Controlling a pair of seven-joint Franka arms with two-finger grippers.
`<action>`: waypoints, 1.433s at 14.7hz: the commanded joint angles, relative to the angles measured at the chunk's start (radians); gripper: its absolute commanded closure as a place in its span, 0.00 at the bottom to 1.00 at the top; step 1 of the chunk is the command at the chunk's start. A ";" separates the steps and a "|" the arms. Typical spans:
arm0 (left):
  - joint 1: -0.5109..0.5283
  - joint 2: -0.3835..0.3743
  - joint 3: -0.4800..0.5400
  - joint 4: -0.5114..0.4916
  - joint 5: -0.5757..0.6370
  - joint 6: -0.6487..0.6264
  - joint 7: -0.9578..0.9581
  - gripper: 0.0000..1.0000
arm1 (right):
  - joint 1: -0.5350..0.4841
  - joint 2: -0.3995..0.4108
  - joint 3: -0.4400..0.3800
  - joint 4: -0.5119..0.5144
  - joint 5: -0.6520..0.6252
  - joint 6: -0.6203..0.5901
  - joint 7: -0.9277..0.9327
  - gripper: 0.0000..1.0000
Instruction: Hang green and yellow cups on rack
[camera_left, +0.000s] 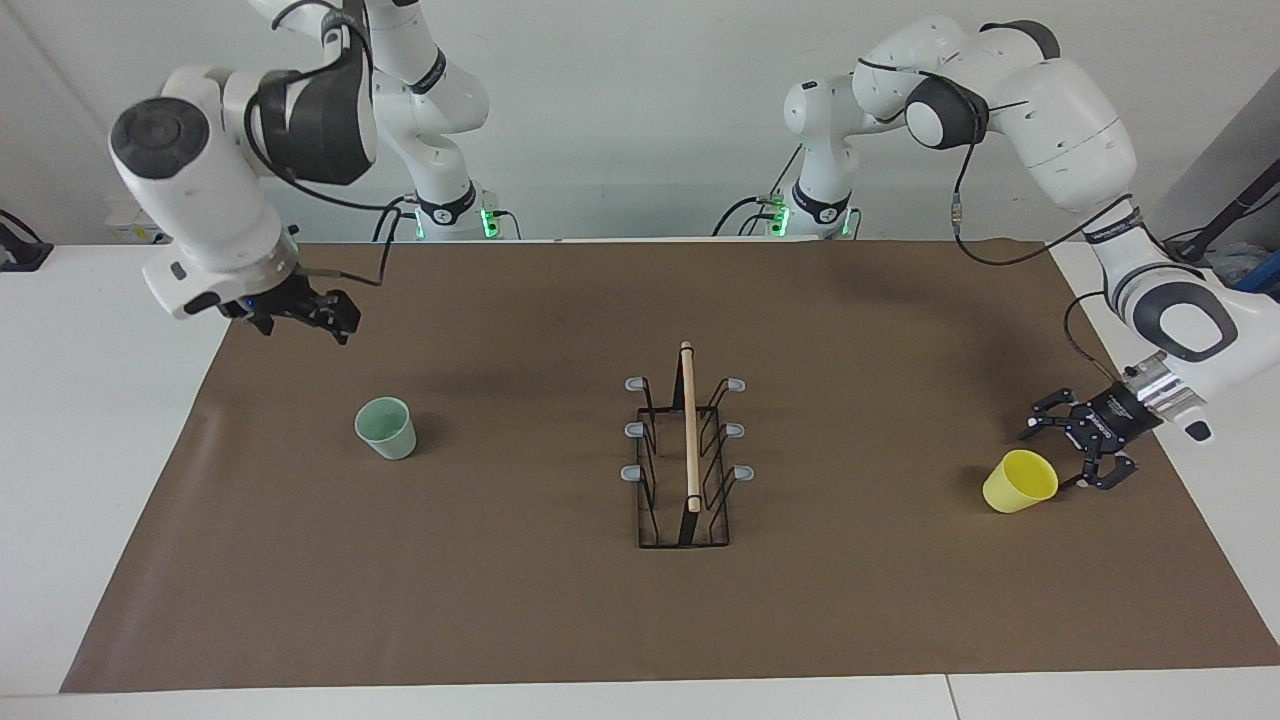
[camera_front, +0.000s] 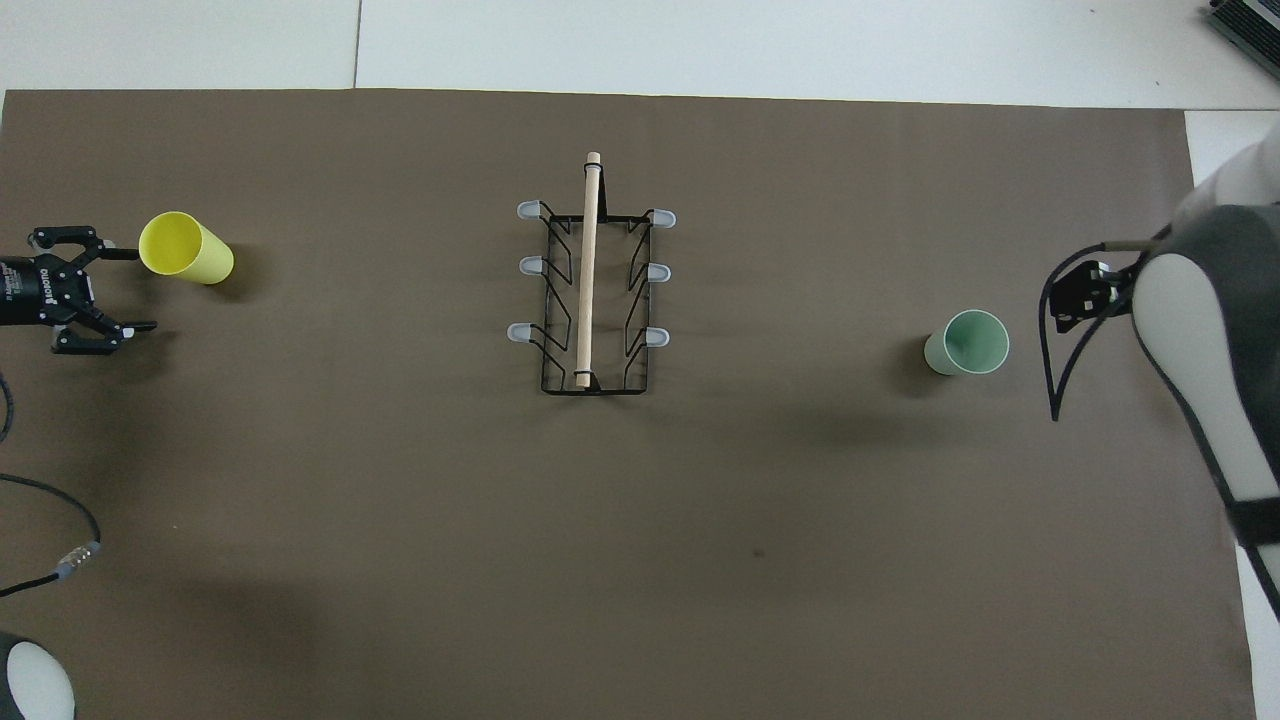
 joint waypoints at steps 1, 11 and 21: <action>-0.024 -0.080 0.001 -0.160 -0.112 0.071 -0.008 0.00 | -0.008 0.153 0.015 0.151 -0.022 0.002 -0.102 0.00; -0.106 -0.095 -0.006 -0.238 -0.364 0.196 -0.071 0.00 | 0.202 0.253 0.077 0.016 -0.357 0.076 -0.375 0.00; -0.144 -0.097 -0.021 -0.215 -0.380 0.292 -0.073 0.00 | 0.254 0.192 0.112 -0.276 -0.657 0.185 -0.846 0.00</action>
